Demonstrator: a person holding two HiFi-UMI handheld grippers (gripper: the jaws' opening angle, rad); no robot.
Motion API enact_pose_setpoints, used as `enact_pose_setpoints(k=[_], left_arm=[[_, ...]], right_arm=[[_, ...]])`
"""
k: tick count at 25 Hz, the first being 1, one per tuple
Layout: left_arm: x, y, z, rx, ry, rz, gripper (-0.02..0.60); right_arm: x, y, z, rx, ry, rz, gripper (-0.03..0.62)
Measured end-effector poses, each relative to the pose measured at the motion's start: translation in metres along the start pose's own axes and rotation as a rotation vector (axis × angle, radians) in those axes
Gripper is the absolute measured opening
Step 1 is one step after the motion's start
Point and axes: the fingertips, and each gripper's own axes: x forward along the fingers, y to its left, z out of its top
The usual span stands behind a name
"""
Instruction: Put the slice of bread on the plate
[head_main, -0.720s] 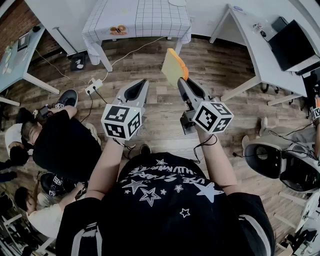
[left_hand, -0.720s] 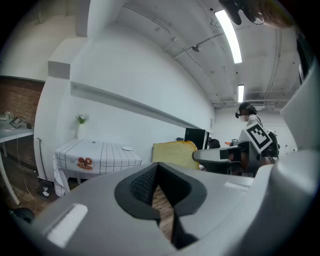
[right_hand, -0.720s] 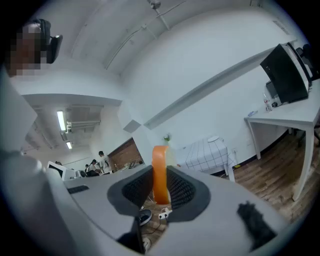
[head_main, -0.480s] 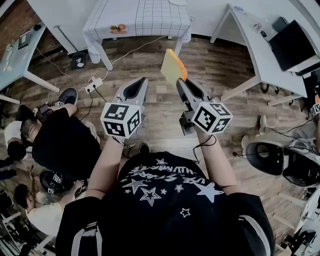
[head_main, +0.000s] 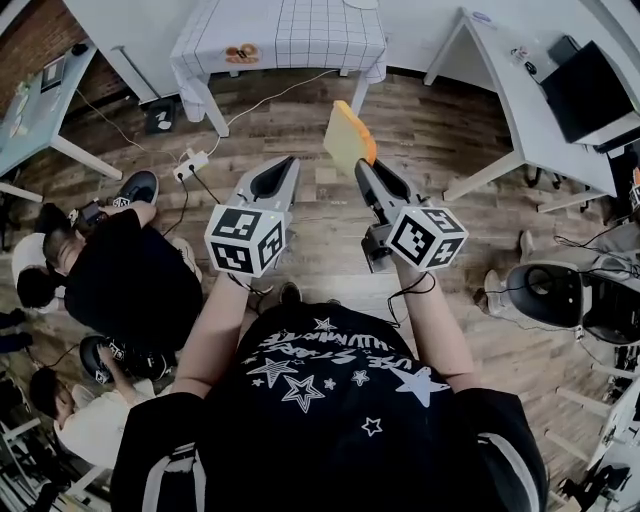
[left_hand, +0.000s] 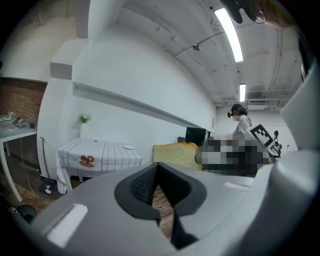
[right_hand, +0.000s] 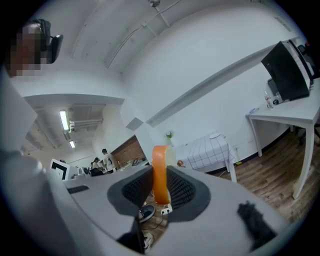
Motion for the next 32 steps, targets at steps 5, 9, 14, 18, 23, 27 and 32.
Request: enact_pose_setpoints(k=[5,9,14,18,23,27,32], left_arm=[[-0.007,0.005,0.003,0.000,-0.006,0.008,0.009],[-0.012,0.011,0.003,-0.001,-0.012,0.009,0.009],[-0.017,0.023,0.007,-0.005,-0.025,0.008,0.009],[-0.023,0.040,0.009,-0.013,-0.036,0.006,0.009],[-0.031,0.065,0.009,-0.015,-0.040,-0.003,0.009],[-0.035,0.086,0.006,-0.019,-0.038,-0.001,0.009],[-0.028,0.096,0.002,-0.035,-0.029,-0.007,0.009]], right_arm=[[0.001,0.006,0.000,-0.003,-0.003,-0.007,0.089],[0.005,0.011,0.002,-0.018,-0.013,-0.020,0.089],[0.013,0.017,0.001,-0.028,-0.018,-0.037,0.092],[0.026,0.023,-0.001,-0.029,-0.016,-0.047,0.094],[0.044,0.027,-0.002,-0.041,-0.028,-0.071,0.094],[0.047,0.022,-0.004,-0.047,-0.033,-0.118,0.094],[0.047,0.003,-0.003,-0.033,-0.027,-0.167,0.094]])
